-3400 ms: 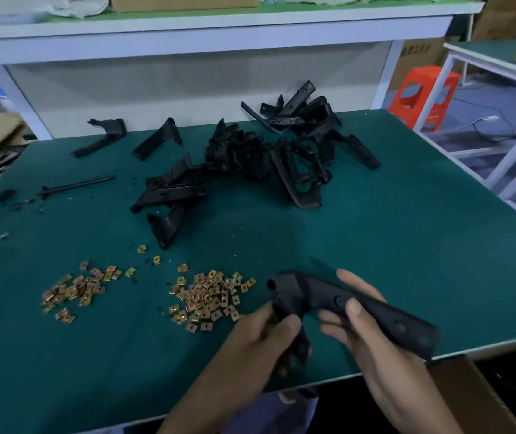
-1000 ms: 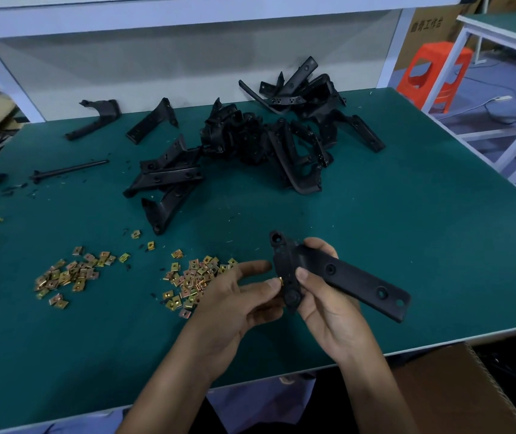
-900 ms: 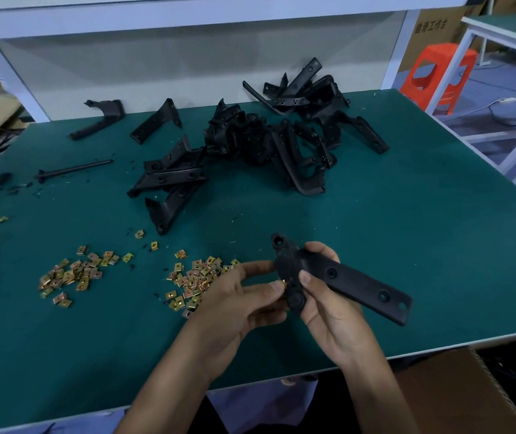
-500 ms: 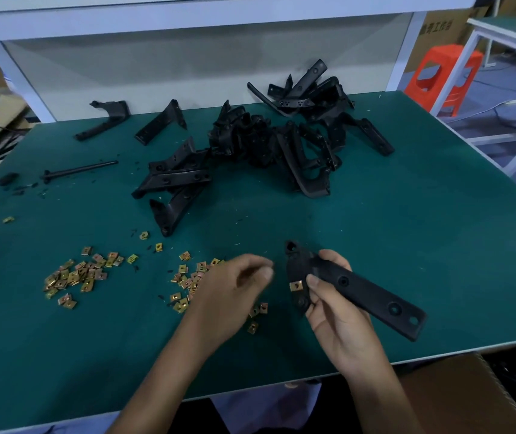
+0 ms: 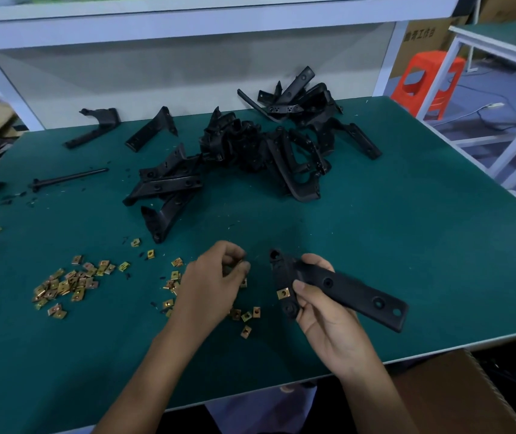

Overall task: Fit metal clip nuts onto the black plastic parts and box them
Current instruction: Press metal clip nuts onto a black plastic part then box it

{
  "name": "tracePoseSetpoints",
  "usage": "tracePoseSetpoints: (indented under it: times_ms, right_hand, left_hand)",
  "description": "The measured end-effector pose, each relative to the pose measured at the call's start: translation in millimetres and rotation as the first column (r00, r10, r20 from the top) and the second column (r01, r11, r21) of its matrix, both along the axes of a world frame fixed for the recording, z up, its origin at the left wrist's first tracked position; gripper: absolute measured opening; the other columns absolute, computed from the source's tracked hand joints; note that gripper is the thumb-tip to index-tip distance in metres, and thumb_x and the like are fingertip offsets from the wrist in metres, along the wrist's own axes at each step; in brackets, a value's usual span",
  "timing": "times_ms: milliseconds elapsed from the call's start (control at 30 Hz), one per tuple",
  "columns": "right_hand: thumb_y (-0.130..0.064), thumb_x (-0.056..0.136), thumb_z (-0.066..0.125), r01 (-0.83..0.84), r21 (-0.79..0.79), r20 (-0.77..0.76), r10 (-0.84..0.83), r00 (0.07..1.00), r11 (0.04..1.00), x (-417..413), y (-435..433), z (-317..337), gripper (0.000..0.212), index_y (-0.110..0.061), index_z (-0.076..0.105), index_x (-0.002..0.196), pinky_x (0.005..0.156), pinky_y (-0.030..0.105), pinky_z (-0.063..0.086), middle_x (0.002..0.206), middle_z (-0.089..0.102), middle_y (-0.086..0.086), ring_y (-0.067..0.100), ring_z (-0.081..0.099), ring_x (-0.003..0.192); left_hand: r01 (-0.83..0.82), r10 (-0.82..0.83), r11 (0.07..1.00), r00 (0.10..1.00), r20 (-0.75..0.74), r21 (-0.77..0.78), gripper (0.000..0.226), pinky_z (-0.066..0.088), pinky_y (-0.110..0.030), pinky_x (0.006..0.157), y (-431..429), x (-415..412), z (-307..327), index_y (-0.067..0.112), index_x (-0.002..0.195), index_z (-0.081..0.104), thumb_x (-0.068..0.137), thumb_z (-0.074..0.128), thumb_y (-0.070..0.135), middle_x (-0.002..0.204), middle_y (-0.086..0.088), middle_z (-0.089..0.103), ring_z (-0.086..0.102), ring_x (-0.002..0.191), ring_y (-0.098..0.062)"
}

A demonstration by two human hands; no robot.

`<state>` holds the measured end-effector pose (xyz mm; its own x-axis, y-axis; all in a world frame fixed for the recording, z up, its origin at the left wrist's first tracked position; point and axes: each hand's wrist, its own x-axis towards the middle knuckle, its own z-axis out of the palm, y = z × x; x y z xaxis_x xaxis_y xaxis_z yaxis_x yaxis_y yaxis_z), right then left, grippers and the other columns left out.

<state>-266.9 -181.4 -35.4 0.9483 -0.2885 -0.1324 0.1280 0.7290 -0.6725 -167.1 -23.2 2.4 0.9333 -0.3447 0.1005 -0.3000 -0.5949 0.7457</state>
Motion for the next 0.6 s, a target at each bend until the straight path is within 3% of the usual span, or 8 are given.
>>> tracePoseSetpoints:
  times_ms: [100, 200, 300, 367, 467, 600]
  right_hand:
    - [-0.002, 0.079, 0.071, -0.016, 0.002, -0.002, 0.016, 1.000, 1.000, -0.2, -0.7, -1.1, 0.041, -0.019, 0.062, 0.115, 0.068, 0.026, 0.057, 0.102, 0.071, 0.006, 0.016, 0.071, 0.088]
    - [-0.002, 0.081, 0.069, -0.033, 0.004, 0.012, 0.033, 0.999, 0.999, -1.0, -1.4, -1.3, 0.041, -0.019, 0.060, 0.117, 0.071, 0.028, 0.057, 0.105, 0.072, 0.007, 0.017, 0.071, 0.092]
    - [-0.007, 0.076, 0.074, -0.037, 0.012, 0.016, 0.037, 0.999, 0.999, -1.2, -1.5, 0.4, 0.044, -0.020, 0.060, 0.116, 0.075, 0.029, 0.058, 0.114, 0.070, 0.011, 0.021, 0.071, 0.100]
    - [-0.008, 0.074, 0.075, -0.037, 0.018, 0.012, 0.037, 0.999, 0.999, -1.1, -1.8, 0.3, 0.047, -0.019, 0.060, 0.117, 0.076, 0.030, 0.059, 0.115, 0.070, 0.011, 0.021, 0.071, 0.100]
    - [-0.007, 0.076, 0.074, -0.052, 0.016, 0.017, 0.051, 0.999, 0.999, -1.9, -2.4, -0.3, 0.046, -0.021, 0.060, 0.118, 0.078, 0.030, 0.059, 0.116, 0.071, 0.009, 0.020, 0.071, 0.102]
    - [-0.007, 0.077, 0.073, -0.052, 0.016, 0.027, 0.052, 0.998, 0.999, -2.3, -1.9, -1.2, 0.043, -0.024, 0.064, 0.114, 0.081, 0.031, 0.059, 0.116, 0.070, 0.007, 0.020, 0.070, 0.101]
  left_hand:
    - [-0.019, -0.002, 0.983, 0.993, -0.119, -0.183, 0.016, 0.041, 0.001, 0.076, 2.1, -4.3, 4.4, 0.036, 0.099, 0.069, 0.092, 0.070, 0.021, 0.089, 0.019, 0.073, 0.063, 0.091, 0.013]
    - [-0.066, -0.045, 0.926, 0.958, -0.282, -0.373, 0.018, 0.051, -0.015, 0.077, 1.3, -9.9, 7.1, 0.031, 0.093, 0.074, 0.095, 0.067, 0.014, 0.091, 0.013, 0.076, 0.069, 0.087, 0.001]
    - [-0.062, -0.096, 0.913, 0.927, -0.361, -0.403, 0.019, 0.052, -0.024, 0.072, -1.6, -16.2, 7.5, 0.034, 0.092, 0.073, 0.096, 0.064, 0.017, 0.081, 0.008, 0.070, 0.063, 0.078, -0.007]
    - [-0.082, -0.118, 0.895, 0.904, -0.410, -0.439, 0.020, 0.051, -0.018, 0.070, -4.9, -20.3, 7.2, 0.029, 0.092, 0.075, 0.095, 0.066, 0.012, 0.083, 0.007, 0.072, 0.063, 0.079, -0.006]
    - [-0.206, -0.153, 0.814, 0.826, -0.542, -0.544, 0.016, 0.053, -0.017, 0.069, -11.5, -24.9, 9.5, 0.017, 0.093, 0.077, 0.092, 0.067, 0.004, 0.089, 0.000, 0.075, 0.067, 0.082, -0.010]
    - [-0.316, -0.240, 0.696, 0.744, -0.624, -0.645, 0.024, 0.057, -0.021, 0.068, -15.8, -28.3, 13.0, 0.018, 0.084, 0.076, 0.088, 0.066, -0.004, 0.088, -0.005, 0.072, 0.068, 0.080, -0.014]
